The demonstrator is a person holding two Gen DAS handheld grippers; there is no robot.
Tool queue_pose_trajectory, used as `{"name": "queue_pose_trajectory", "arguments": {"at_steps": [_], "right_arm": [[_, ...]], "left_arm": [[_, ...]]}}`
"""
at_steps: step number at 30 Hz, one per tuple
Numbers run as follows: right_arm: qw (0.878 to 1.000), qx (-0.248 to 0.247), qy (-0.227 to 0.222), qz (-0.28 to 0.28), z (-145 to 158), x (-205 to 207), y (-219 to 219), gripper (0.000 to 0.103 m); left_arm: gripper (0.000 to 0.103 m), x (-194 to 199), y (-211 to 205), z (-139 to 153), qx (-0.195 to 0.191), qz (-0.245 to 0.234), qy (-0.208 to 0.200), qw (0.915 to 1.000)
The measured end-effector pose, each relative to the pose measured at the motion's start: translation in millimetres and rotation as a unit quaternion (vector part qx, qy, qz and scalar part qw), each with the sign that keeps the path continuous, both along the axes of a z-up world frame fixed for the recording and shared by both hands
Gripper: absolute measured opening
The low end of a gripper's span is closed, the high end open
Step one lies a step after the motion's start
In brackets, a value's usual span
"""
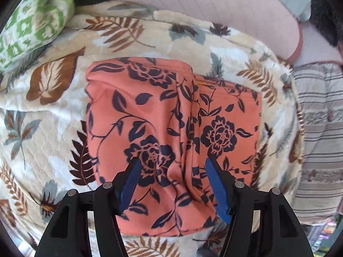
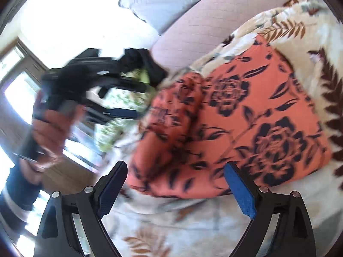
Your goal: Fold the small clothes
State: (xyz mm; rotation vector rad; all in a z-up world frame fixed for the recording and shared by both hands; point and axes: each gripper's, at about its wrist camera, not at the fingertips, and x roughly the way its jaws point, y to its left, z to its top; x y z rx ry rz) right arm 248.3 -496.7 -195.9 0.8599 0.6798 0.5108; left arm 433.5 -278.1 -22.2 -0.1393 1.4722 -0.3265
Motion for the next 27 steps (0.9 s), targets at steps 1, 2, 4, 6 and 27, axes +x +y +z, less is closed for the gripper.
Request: {"name": "queue_pose_trajectory", "arguments": {"at_steps": [1, 2, 4, 6, 27], "right_arm": [[1.0, 0.004, 0.002, 0.007, -1, 5, 3, 0.094], [1.0, 0.002, 0.005, 0.013, -2, 10, 7, 0.094], [1.0, 0.001, -0.002, 0.017, -4, 18, 13, 0.093], [1.0, 0.004, -0.004, 0.018, -10, 26, 19, 0.093], [0.986, 0.123, 0.022, -0.11, -5, -4, -82, 0.012]], "left_arm": [[0.06, 2, -13, -3, 0.01, -0.01, 0.003, 0.9999], [0.06, 4, -24, -6, 0.023, -0.016, 0.004, 0.9996], [0.06, 9, -41, -15, 0.05, -0.028, 0.002, 0.9983], [0.06, 14, -53, -26, 0.086, -0.039, 0.002, 0.9955], [0.015, -30, -162, 8, 0.022, -0.087, -0.08, 0.9928]]}}
